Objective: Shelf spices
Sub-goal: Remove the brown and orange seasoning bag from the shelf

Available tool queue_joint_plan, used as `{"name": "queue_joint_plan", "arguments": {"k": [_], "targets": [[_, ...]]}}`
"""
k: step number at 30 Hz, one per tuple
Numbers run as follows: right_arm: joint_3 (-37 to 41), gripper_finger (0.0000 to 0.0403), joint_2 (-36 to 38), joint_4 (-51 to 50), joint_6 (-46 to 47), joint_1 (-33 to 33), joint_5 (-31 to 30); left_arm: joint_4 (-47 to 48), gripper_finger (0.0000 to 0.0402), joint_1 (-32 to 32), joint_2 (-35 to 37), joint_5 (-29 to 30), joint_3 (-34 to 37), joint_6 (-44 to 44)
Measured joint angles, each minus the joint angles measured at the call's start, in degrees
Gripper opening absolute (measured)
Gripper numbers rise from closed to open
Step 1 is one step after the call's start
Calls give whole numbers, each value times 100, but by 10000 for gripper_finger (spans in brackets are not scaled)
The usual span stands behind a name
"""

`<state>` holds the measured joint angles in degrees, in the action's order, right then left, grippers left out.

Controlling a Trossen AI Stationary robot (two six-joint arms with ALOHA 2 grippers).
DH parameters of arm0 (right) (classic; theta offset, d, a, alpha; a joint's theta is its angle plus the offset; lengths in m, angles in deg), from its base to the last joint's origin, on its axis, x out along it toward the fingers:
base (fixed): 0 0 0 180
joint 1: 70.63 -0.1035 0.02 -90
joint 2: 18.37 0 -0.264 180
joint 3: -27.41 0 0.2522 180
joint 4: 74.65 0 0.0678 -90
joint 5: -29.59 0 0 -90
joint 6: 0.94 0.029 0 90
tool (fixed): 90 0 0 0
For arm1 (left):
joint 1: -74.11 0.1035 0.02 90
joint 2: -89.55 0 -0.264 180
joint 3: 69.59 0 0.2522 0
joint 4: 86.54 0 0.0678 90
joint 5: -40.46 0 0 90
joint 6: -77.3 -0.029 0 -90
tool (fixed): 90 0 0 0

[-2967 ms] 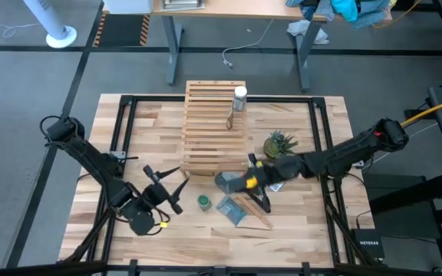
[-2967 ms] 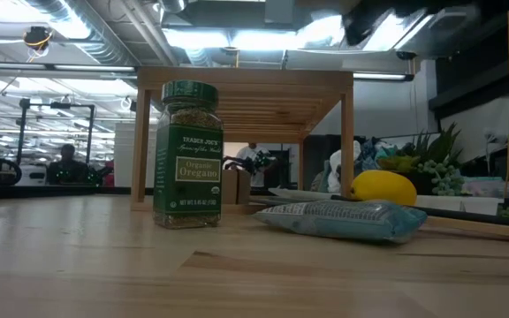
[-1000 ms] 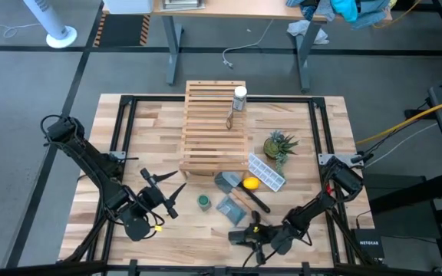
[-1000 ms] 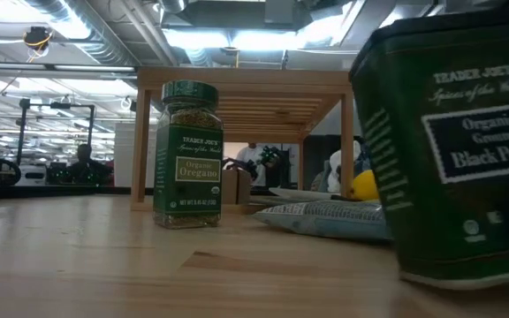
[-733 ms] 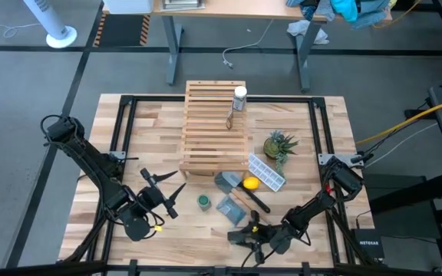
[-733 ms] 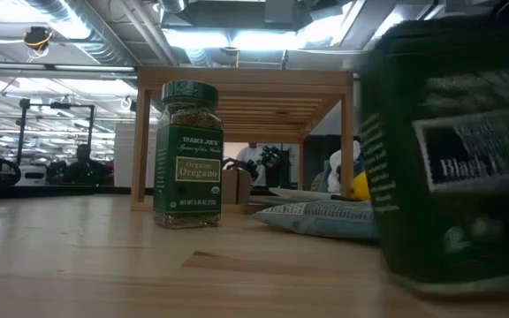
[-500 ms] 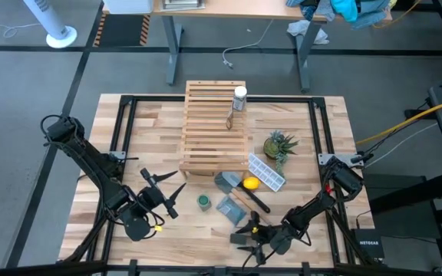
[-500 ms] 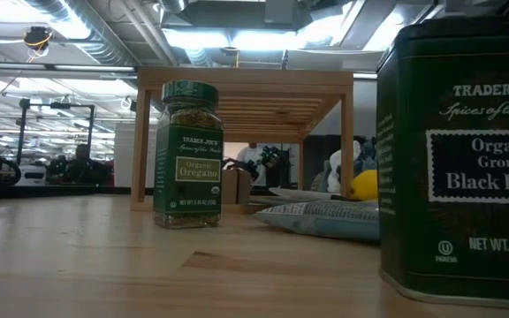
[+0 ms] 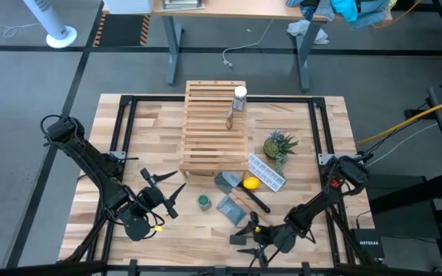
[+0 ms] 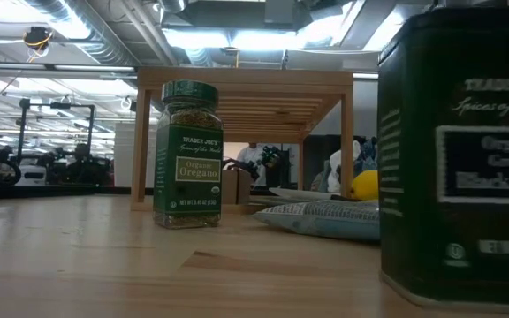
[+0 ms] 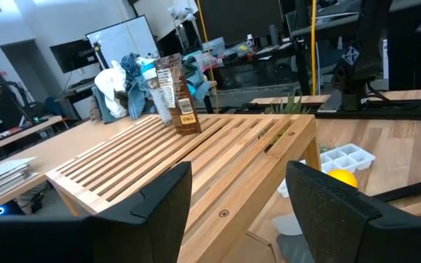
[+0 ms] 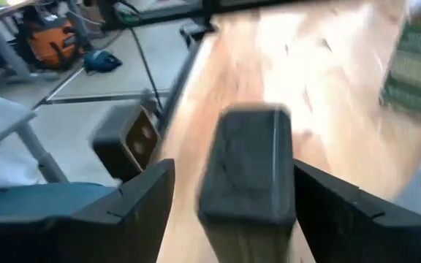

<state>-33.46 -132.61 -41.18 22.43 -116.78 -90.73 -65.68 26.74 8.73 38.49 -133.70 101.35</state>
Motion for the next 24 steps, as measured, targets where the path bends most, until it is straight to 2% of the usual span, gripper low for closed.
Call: {"name": "queue_joint_plan", "arguments": {"k": [4,8,13,21,24], "targets": [[0,264,458,-459,-315,0,13,0,217,-2,0,0,0,6],[0,264,1004,-1190,-605,1,-233,0,217,0,0,-152,0,36],[0,264,1711,-1955,-1243,4,-982,-4,217,98,-36,-678,0,142],[0,264,2609,-2813,-2605,17,-2594,-11,217,580,-344,-862,0,432],[0,264,2807,-3139,-2708,111,-2867,-40,217,915,-439,-897,0,443]]}}
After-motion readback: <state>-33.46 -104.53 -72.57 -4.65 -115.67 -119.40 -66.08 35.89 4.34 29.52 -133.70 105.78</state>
